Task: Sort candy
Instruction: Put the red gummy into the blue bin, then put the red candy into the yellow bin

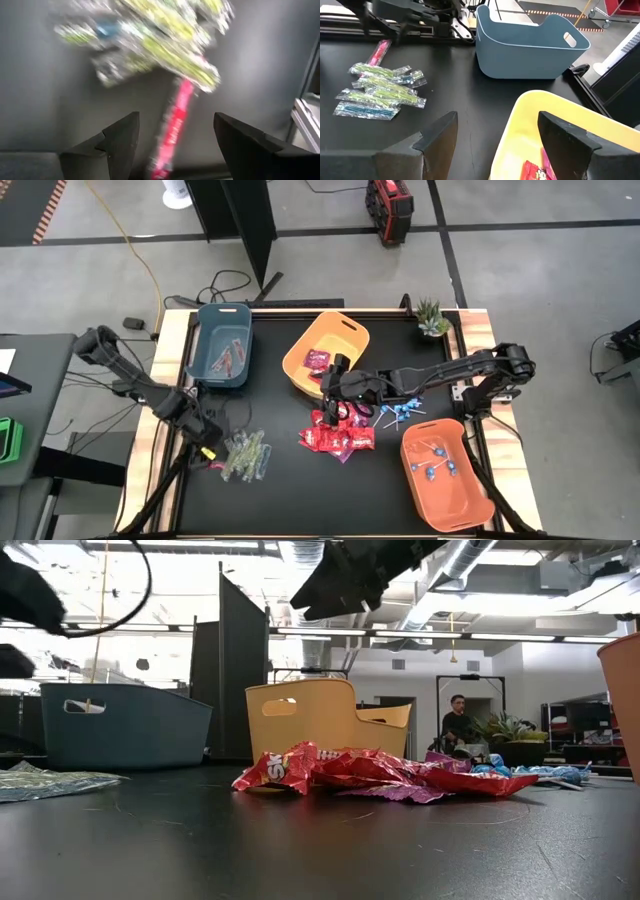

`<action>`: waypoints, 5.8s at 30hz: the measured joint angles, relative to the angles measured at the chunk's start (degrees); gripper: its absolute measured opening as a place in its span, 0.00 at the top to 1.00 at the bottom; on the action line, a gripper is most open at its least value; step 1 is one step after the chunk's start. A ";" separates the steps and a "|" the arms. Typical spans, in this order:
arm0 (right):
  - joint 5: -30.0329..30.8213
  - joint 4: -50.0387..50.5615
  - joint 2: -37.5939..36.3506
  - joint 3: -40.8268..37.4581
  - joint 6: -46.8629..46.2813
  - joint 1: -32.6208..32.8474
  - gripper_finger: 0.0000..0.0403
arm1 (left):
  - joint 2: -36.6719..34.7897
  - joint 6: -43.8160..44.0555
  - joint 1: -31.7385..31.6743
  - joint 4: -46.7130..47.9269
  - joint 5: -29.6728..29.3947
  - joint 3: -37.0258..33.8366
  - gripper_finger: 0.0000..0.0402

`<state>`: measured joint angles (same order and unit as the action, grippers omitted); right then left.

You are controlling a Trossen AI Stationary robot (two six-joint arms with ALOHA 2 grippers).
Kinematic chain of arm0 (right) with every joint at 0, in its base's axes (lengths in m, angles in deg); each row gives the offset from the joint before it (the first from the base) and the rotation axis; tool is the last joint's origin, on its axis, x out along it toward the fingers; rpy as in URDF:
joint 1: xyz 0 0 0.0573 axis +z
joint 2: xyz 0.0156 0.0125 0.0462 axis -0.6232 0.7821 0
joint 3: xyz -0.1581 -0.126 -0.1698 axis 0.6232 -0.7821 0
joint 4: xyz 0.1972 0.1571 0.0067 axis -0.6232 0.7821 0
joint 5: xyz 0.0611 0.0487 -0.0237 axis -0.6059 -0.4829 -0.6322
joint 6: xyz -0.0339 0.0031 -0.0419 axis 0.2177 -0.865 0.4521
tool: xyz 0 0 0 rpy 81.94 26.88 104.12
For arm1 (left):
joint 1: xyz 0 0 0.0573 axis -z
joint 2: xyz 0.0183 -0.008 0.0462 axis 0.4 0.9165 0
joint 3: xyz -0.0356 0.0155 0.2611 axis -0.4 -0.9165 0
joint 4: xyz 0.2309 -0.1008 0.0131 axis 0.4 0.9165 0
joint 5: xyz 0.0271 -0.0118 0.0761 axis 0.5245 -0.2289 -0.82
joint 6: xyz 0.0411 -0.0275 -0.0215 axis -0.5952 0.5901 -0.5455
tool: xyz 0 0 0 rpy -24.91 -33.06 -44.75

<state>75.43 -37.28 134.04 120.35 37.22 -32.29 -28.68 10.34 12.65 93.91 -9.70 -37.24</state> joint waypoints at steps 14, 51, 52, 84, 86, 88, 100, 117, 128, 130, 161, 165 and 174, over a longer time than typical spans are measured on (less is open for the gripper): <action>0.00 1.45 0.00 0.00 -0.14 -0.50 0.28 | 18.83 13.29 11.97 -5.18 -1.59 0.02 0.38; -0.02 1.52 0.00 0.02 -0.16 -0.50 0.28 | 3.09 -6.94 11.97 5.57 -14.52 20.59 0.99; -0.02 1.52 0.00 0.02 -0.16 -0.50 0.28 | 1.77 -8.88 11.97 4.68 -15.69 20.69 0.99; -0.02 1.47 0.00 0.02 0.14 0.56 0.28 | -10.09 25.72 -6.05 35.31 -76.76 20.59 0.97; -0.02 1.52 0.00 0.02 0.20 1.11 0.28 | -9.34 29.18 -9.21 39.08 -76.74 20.57 0.97; -0.06 1.86 0.00 0.02 0.30 1.95 0.28 | -8.82 27.95 -12.00 39.65 -76.66 20.57 0.94; -0.24 8.75 -0.02 0.02 -7.28 7.41 0.28 | -4.10 16.04 -26.79 37.75 -67.65 20.57 0.50; 5.98 29.34 1.77 -2.62 -30.58 10.52 0.28 | -0.84 -14.27 -20.75 1.22 -66.06 20.57 0.33; 4.16 25.82 11.76 -3.67 -30.30 5.89 0.28 | 5.39 -12.62 -10.71 -0.01 -69.32 20.57 0.33; 3.19 25.68 12.66 -3.65 -30.28 5.41 0.30 | 5.38 -11.53 -8.72 0.34 -70.78 20.57 0.33; -21.38 9.84 -17.10 -3.69 2.58 16.72 1.00 | 5.21 19.42 0.30 10.22 -75.40 6.01 0.33; -22.88 8.99 -19.98 -3.67 5.74 18.23 1.00 | 5.21 16.16 0.30 7.41 -75.69 6.01 0.33; 0.32 8.50 -18.84 -3.68 -2.59 14.28 1.00 | 5.21 6.74 0.28 0.17 -75.80 6.01 0.33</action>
<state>75.75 -28.78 115.20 116.66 34.64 -18.02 -23.48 17.09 12.93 94.09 -85.50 -31.23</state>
